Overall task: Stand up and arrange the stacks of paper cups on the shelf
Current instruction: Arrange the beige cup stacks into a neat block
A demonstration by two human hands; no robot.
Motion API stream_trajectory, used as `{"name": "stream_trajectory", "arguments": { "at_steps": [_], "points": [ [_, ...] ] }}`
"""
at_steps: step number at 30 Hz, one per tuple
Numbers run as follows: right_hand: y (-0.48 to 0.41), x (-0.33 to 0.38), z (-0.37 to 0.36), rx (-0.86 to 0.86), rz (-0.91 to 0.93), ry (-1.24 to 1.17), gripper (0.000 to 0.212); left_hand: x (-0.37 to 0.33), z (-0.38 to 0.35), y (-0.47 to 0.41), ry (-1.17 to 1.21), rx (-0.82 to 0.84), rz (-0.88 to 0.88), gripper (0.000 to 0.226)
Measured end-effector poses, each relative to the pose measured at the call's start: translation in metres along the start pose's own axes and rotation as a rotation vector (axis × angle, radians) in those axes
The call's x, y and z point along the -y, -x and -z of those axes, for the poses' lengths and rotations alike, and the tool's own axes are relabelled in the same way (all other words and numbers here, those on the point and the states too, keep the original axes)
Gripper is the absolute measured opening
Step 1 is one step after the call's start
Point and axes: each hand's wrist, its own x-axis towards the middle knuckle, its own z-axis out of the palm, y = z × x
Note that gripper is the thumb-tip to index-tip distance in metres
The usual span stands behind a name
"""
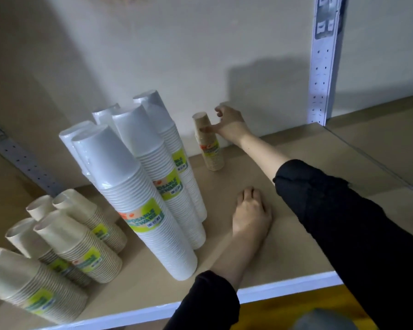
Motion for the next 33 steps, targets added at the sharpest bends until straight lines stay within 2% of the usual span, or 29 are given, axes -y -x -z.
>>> {"name": "stream_trajectory", "arguments": {
  "at_steps": [4,9,16,20,26,29,33],
  "points": [
    [-0.015,-0.002,-0.009,0.061,0.008,-0.044,0.086,0.002,-0.001,-0.002,-0.022,0.035,0.0,0.043],
    [-0.026,-0.003,-0.021,0.094,0.034,0.042,0.069,0.001,0.001,-0.002,-0.054,0.048,0.007,0.04],
    [-0.019,-0.006,-0.017,-0.007,0.028,0.043,0.052,0.002,0.0,-0.002,-0.043,0.038,-0.008,0.041],
    [-0.003,-0.01,0.002,-0.119,-0.017,-0.005,0.045,0.0,0.0,-0.002,-0.032,0.01,-0.002,0.038],
    [0.032,0.0,0.038,-0.241,-0.054,-0.032,0.046,0.001,0.003,0.002,-0.069,0.054,-0.024,0.039],
    [0.057,0.006,0.055,-0.268,-0.065,-0.065,0.034,0.001,0.006,0.009,-0.125,0.082,-0.049,0.04],
    [0.09,0.01,0.069,-0.314,-0.071,-0.075,0.039,0.003,0.009,0.033,-0.128,0.093,-0.068,0.041]
  ]
}}
